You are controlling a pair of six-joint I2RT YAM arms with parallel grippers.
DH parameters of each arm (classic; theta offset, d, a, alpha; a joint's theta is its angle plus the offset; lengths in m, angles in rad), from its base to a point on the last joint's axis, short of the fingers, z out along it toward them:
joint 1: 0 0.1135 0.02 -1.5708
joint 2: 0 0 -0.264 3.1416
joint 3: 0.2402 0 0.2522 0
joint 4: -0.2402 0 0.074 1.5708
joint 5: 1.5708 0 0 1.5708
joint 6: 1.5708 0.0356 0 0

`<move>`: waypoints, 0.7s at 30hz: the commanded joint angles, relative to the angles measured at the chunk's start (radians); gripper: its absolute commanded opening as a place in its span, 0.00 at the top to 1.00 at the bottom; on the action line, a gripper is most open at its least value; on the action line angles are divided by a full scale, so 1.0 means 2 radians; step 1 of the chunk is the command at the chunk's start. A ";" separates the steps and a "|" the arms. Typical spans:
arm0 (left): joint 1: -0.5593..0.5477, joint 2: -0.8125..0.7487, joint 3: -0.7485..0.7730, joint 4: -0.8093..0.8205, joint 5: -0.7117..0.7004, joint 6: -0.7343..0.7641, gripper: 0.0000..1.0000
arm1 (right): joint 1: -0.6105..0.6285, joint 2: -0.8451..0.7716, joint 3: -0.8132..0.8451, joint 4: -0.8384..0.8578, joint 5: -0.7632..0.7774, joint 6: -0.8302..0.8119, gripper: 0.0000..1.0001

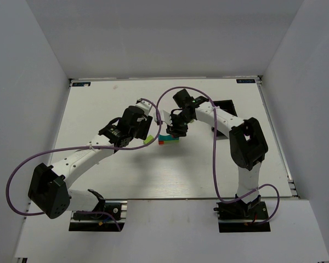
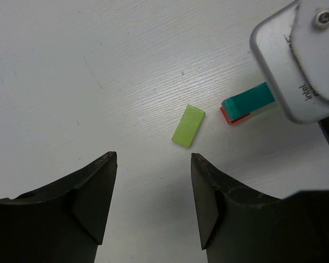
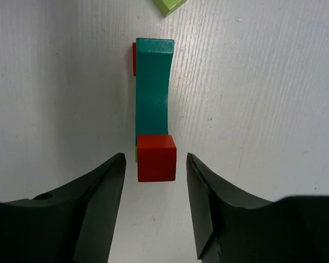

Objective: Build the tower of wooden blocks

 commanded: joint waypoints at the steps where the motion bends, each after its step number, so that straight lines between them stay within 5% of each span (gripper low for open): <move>1: 0.003 -0.017 0.014 -0.001 0.002 -0.004 0.33 | 0.003 -0.001 -0.001 0.001 -0.003 -0.004 0.45; 5: 0.003 -0.017 0.014 -0.001 0.002 -0.004 0.33 | 0.001 -0.002 -0.004 0.006 -0.003 -0.003 0.29; 7: 0.003 -0.017 0.014 -0.001 0.002 -0.004 0.33 | 0.002 -0.003 -0.005 0.006 -0.005 -0.002 0.10; 21: 0.003 -0.017 0.014 -0.001 -0.013 -0.009 0.32 | -0.024 -0.088 -0.065 0.042 0.006 -0.007 0.10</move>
